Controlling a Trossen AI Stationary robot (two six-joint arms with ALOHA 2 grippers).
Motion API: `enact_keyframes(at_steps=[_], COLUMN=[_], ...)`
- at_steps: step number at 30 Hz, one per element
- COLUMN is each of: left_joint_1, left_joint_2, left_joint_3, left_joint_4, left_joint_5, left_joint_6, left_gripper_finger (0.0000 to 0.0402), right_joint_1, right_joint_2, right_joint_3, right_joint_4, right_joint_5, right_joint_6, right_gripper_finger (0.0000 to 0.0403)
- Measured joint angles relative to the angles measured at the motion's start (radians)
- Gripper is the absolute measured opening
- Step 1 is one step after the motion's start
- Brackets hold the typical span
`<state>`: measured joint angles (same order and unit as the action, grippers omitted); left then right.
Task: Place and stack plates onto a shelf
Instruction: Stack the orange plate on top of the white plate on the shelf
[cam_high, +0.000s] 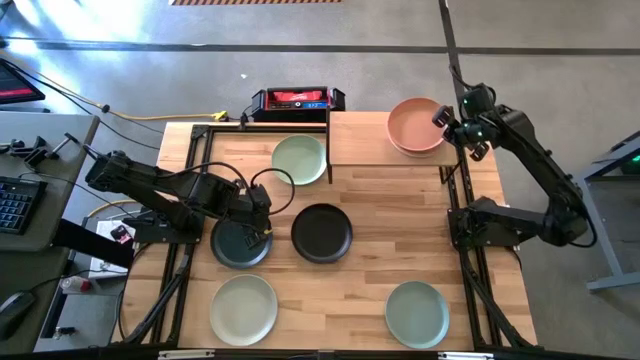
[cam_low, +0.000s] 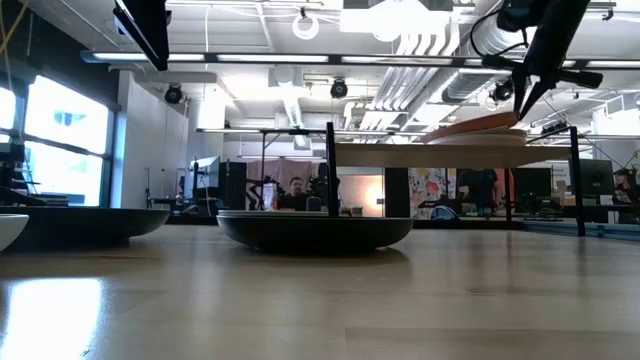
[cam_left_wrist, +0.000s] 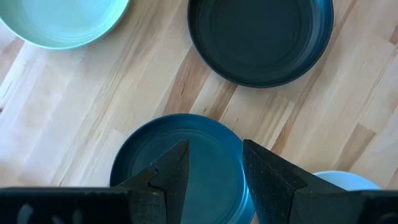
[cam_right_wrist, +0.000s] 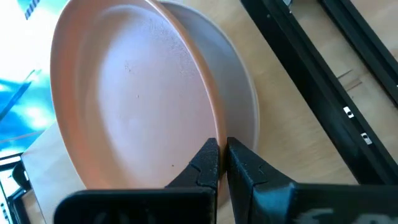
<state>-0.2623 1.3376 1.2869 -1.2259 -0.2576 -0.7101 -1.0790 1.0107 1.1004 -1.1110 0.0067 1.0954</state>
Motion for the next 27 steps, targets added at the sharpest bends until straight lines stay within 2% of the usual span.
enact_keyframes(at_steps=[14,27], left_joint_1=[0.0,0.0], left_joint_2=[0.0,0.0], left_joint_3=[0.0,0.0], left_joint_4=[0.0,0.0], left_joint_5=[0.0,-0.015], left_joint_6=[0.0,-0.001], left_gripper_finger=[0.0135,0.0136], right_joint_1=[-0.008,-0.008], right_joint_2=[0.005,0.003], right_joint_3=[0.0,0.0], right_joint_4=[-0.002,-0.003], right_joint_5=[0.011,0.0], right_joint_6=[-0.023,-0.021], right_gripper_finger=[0.0003,0.0083])
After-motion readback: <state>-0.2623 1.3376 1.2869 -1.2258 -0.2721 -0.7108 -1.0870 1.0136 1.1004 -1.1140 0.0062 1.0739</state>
